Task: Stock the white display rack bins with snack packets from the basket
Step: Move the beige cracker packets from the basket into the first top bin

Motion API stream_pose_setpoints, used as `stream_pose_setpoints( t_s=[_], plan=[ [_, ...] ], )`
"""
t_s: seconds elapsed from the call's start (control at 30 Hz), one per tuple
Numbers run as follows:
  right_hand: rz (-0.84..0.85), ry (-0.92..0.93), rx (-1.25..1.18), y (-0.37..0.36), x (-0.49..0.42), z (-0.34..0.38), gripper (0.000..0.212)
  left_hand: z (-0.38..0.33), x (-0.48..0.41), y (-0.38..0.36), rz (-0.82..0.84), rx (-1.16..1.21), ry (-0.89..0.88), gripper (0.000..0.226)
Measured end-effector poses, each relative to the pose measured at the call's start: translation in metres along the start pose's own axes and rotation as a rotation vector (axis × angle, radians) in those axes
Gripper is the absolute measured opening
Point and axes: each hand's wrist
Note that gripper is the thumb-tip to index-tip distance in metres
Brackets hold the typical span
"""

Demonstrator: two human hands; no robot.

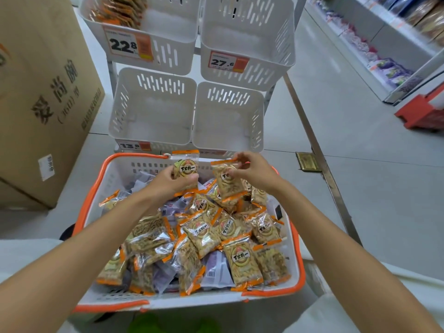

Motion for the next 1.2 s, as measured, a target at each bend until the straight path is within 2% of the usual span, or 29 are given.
stream_pose_setpoints(
  t_s=[0.1,0.2,0.27,0.33,0.37,0.43,0.5,0.57,0.67,0.73,0.83,0.9,0.97,1.1,1.17,1.2],
  plan=[
    [0.04,0.009,-0.21,-0.014,-0.001,0.025,0.037,-0.013,0.0,-0.018,0.099,0.075,-0.009,0.053],
    [0.037,-0.021,-0.193,-0.028,0.0,0.018,0.069,-0.015,0.0,-0.023,0.034,0.175,0.027,0.041],
    [0.079,-0.091,-0.036,-0.029,0.007,-0.002,0.079,-0.005,-0.001,-0.013,-0.019,0.235,0.07,0.036],
    [0.243,-0.205,0.22,-0.033,0.02,-0.029,0.082,0.004,-0.001,-0.002,-0.034,0.267,0.097,0.033],
    [0.33,-0.257,0.329,-0.035,0.027,-0.041,0.082,0.007,-0.001,0.002,-0.035,0.268,0.102,0.035],
    [0.408,-0.263,0.471,-0.038,0.035,-0.056,0.067,0.011,-0.001,0.005,-0.041,0.271,0.102,0.037],
    [0.318,-0.167,0.481,-0.032,0.032,-0.054,0.042,0.011,-0.002,0.007,-0.048,0.29,0.106,0.038],
    [0.143,-0.09,0.323,-0.018,0.022,-0.036,0.024,0.011,-0.006,0.009,-0.051,0.326,0.111,0.042],
    [0.088,-0.045,-0.083,-0.003,0.006,0.015,0.025,-0.002,-0.009,0.014,-0.008,0.348,0.1,0.045],
    [0.085,0.005,-0.138,-0.008,-0.006,0.047,0.027,-0.02,-0.01,0.017,0.071,0.366,0.061,0.044],
    [0.013,0.078,-0.095,-0.027,-0.027,0.082,0.025,-0.051,-0.012,0.034,0.16,0.53,0.005,0.037],
    [0.003,0.099,-0.103,-0.038,-0.045,0.101,0.033,-0.073,-0.014,0.055,0.208,0.563,-0.063,0.042],
    [0.011,0.138,-0.152,-0.046,-0.066,0.122,0.05,-0.095,-0.016,0.077,0.186,0.373,-0.138,0.051],
    [0.185,0.139,-0.245,-0.045,-0.116,0.175,0.115,-0.134,-0.035,0.13,0.011,0.006,-0.297,0.065],
    [0.242,0.156,-0.216,-0.04,-0.146,0.202,0.124,-0.155,-0.052,0.16,-0.032,-0.068,-0.378,0.069],
    [0.239,0.199,-0.193,-0.038,-0.162,0.217,0.117,-0.167,-0.061,0.175,-0.057,-0.083,-0.412,0.07]
  ],
)
Point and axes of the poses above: each hand's wrist, its own x-axis away from the middle knuckle, its own y-axis out of the back of the hand, z = x × y, and after that the axes turned 15 degrees about -x, right-handed
